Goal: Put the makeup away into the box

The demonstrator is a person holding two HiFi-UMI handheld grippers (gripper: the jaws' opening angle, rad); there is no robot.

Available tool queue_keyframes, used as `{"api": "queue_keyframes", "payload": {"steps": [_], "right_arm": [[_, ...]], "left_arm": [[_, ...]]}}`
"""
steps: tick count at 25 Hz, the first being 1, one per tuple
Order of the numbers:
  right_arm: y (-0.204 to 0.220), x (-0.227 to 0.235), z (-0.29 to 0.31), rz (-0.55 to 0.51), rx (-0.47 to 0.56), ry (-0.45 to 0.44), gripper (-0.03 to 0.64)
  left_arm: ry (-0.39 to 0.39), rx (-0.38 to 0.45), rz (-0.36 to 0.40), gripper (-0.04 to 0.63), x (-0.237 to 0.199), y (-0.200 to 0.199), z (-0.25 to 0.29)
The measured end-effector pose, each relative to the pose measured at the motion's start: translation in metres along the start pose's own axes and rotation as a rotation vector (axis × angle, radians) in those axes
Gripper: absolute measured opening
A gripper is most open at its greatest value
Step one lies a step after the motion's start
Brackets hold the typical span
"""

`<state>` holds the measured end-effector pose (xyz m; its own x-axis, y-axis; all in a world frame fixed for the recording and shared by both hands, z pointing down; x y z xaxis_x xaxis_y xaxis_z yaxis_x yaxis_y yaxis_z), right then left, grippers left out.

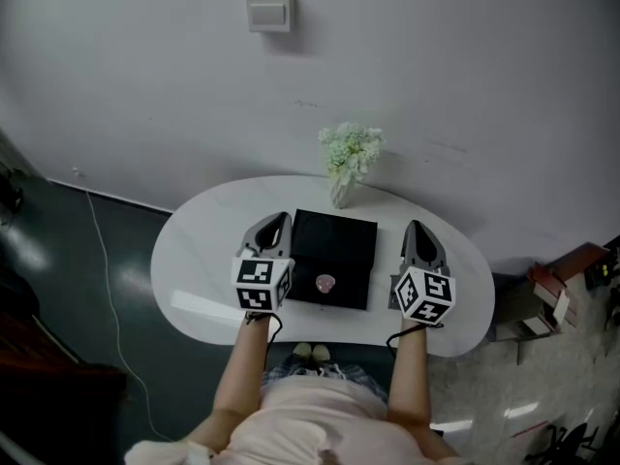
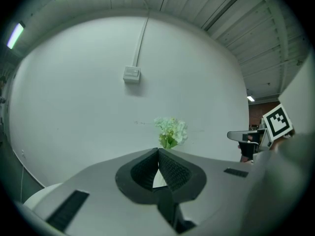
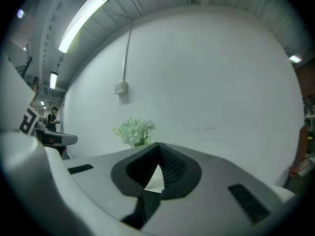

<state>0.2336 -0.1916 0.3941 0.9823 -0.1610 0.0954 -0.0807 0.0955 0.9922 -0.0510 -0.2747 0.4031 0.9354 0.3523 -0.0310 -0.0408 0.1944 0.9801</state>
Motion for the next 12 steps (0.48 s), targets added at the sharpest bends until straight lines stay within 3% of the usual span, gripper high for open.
{"api": "queue_keyframes", "payload": {"steps": [12], "right_arm": [[0.001,0.021,-0.022,-0.005,0.016,0.055,0.017]], "left_arm": [[0.016,0.043,0.014,0.025,0.01,-0.014,-0.001]]}}
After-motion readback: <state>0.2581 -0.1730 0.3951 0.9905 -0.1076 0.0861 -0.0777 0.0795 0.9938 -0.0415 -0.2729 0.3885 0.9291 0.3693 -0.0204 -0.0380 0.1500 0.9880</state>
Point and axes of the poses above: the fingertips, and each gripper's own axes: z forward along the fingers, x to its right, y out of its underside, the point moved 6 cm from there along -z, backward along the fingers, and after that the axes turned 14 degrees about -y, right-handed, at the moved point
